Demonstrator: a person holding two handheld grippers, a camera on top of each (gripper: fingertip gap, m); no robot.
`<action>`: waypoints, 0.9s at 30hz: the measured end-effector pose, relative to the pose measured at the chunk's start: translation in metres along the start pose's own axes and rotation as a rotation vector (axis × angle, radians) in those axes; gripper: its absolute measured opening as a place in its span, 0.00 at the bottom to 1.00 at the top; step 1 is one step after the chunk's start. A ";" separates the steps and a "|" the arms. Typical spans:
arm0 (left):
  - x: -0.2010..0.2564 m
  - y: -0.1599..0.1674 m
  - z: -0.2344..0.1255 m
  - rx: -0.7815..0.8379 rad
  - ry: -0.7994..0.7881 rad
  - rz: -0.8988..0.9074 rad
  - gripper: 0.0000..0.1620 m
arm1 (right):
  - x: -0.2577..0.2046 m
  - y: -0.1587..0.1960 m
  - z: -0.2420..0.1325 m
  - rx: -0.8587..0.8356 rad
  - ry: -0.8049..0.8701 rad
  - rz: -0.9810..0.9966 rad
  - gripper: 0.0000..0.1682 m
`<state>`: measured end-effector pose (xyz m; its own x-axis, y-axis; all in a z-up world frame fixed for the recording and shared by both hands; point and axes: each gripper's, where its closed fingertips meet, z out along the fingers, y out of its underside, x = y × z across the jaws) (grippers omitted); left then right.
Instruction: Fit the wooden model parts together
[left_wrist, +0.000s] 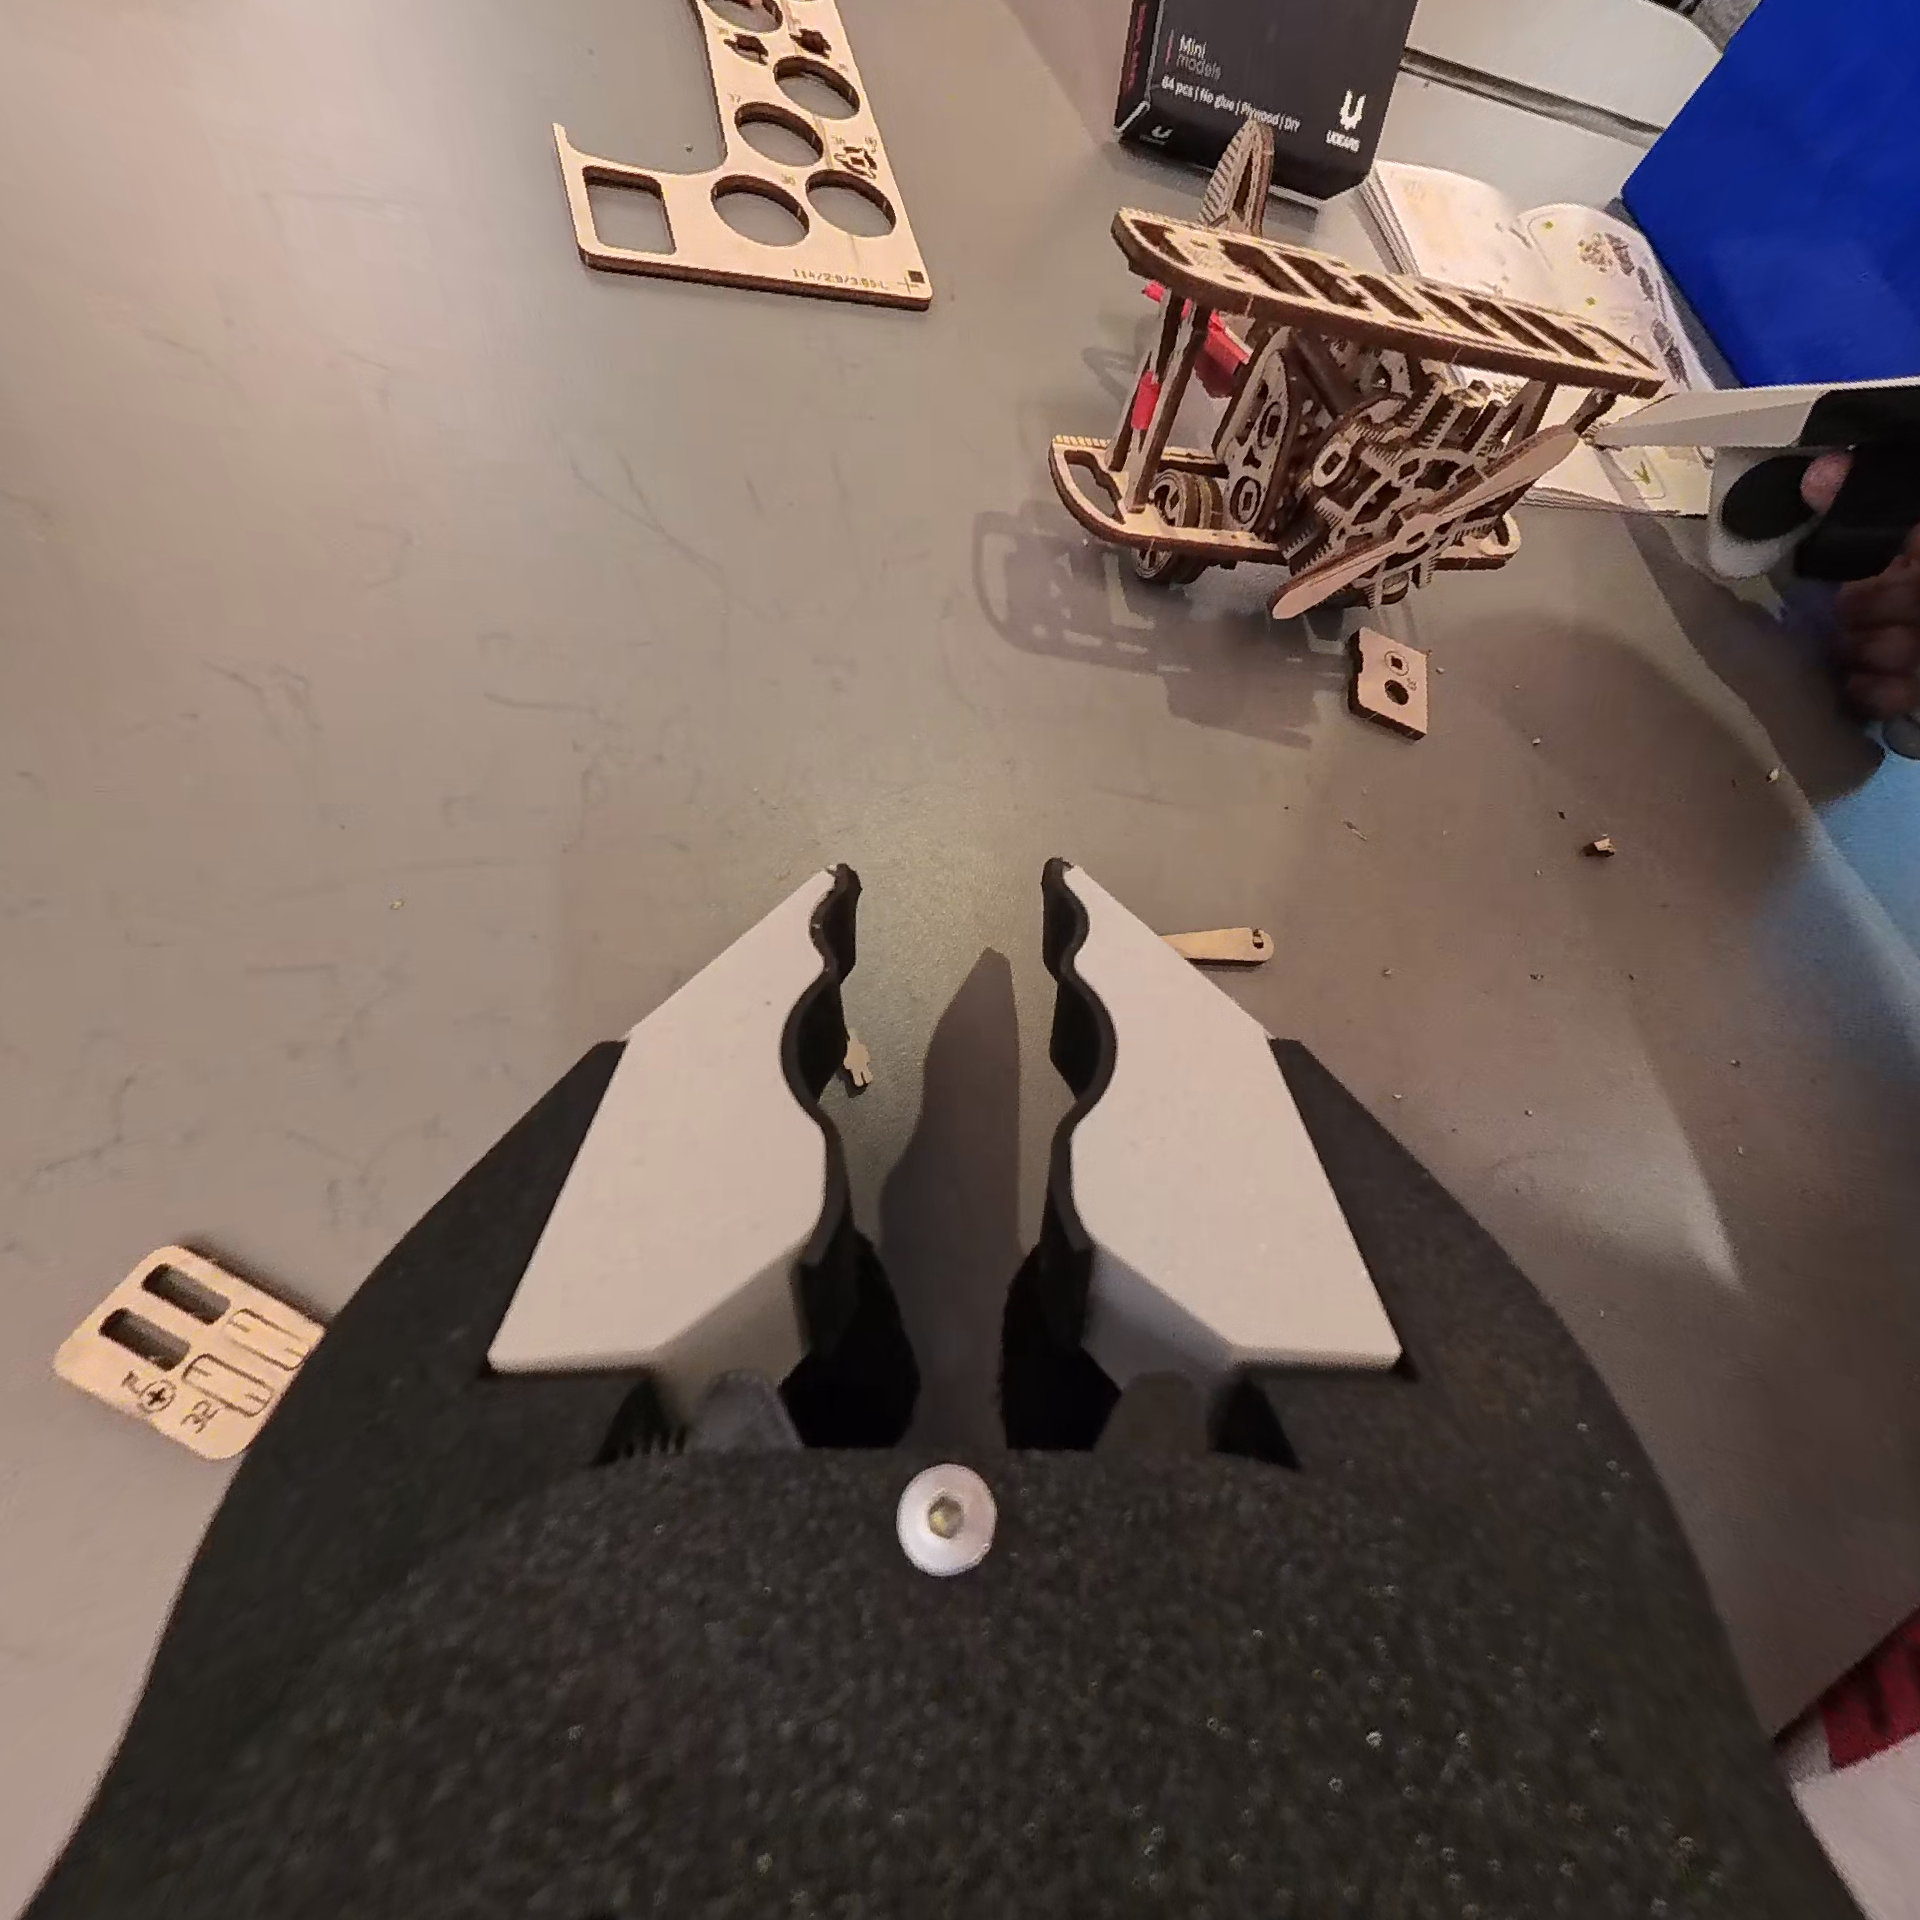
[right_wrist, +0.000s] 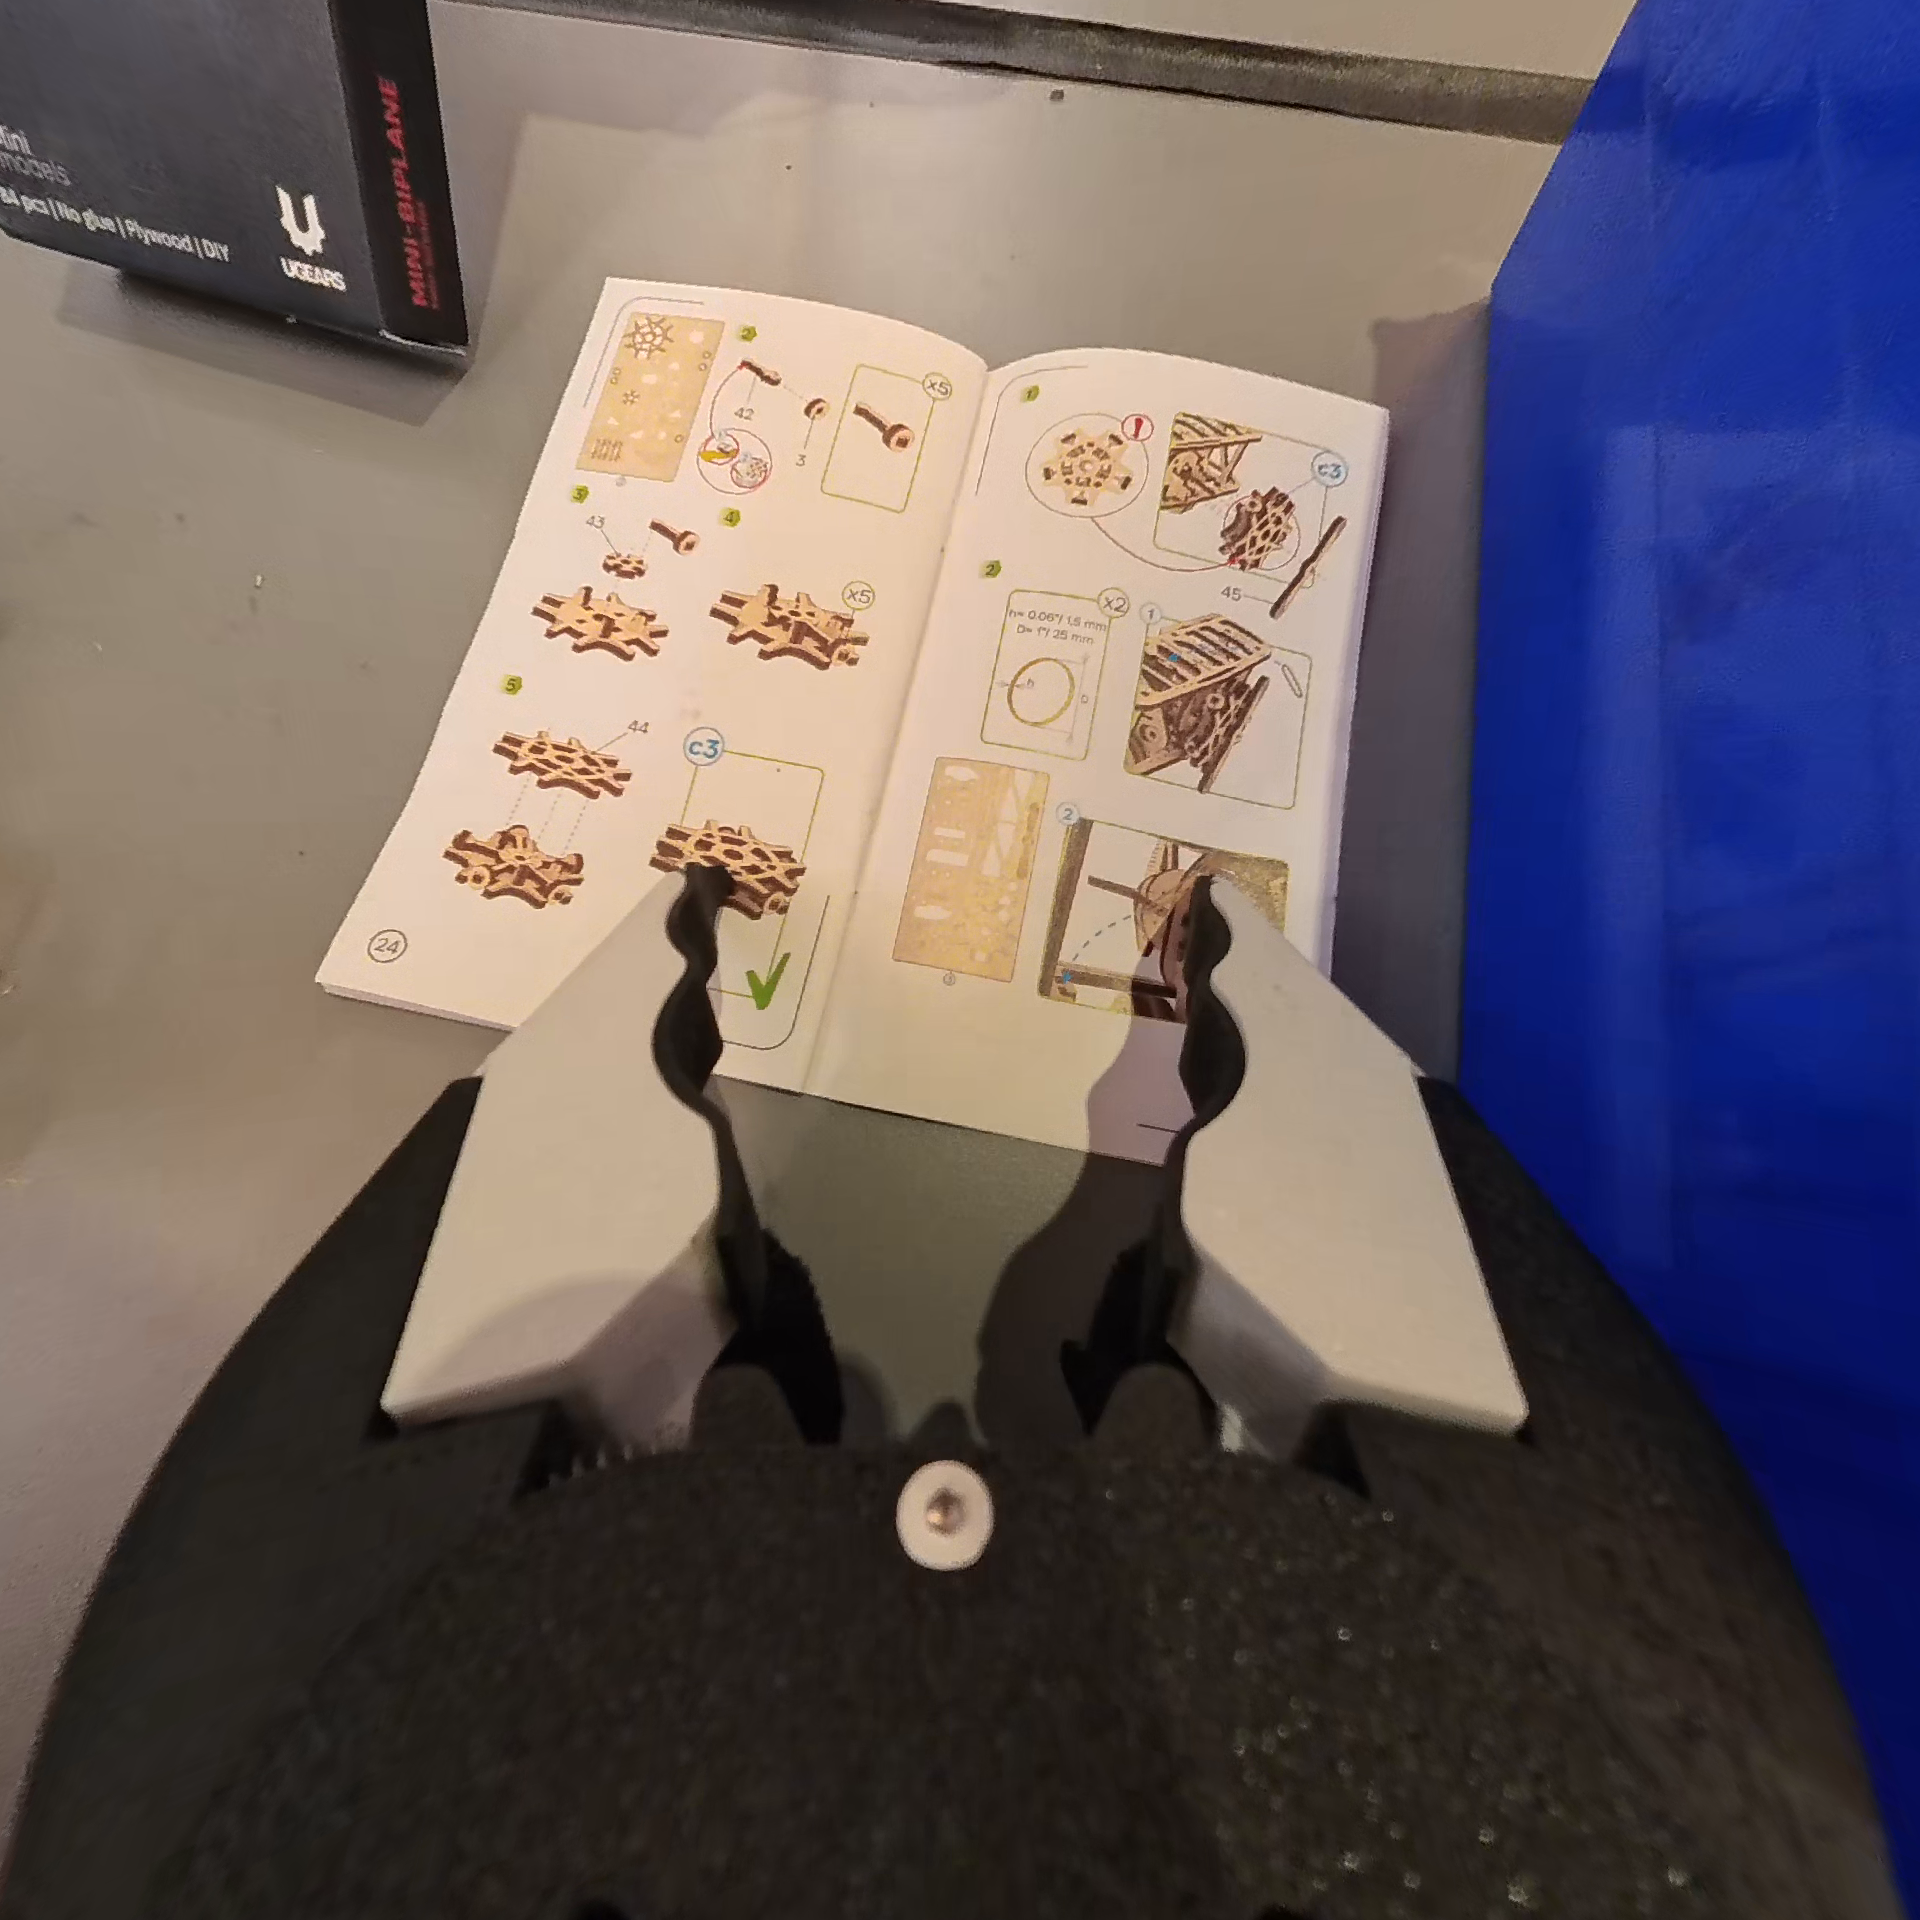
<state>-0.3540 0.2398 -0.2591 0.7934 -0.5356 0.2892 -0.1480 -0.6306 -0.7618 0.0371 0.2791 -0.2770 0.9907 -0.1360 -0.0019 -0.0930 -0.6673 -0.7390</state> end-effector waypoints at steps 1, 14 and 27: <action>0.000 0.000 0.000 0.000 0.001 0.000 0.21 | 0.000 0.000 0.000 0.000 0.000 0.000 0.53; 0.015 -0.007 -0.007 0.062 0.070 0.062 0.21 | -0.007 -0.006 -0.005 0.046 0.007 -0.102 0.48; 0.049 -0.042 -0.054 0.287 0.250 -0.092 0.13 | -0.108 0.002 -0.078 0.210 -0.244 -0.162 0.46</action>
<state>-0.3402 0.2100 -0.1815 0.6220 -0.6267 0.4694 0.1163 -0.5189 -0.8469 -0.0773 0.2357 -0.2259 0.9878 0.1549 -0.0148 0.0650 -0.4972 -0.8652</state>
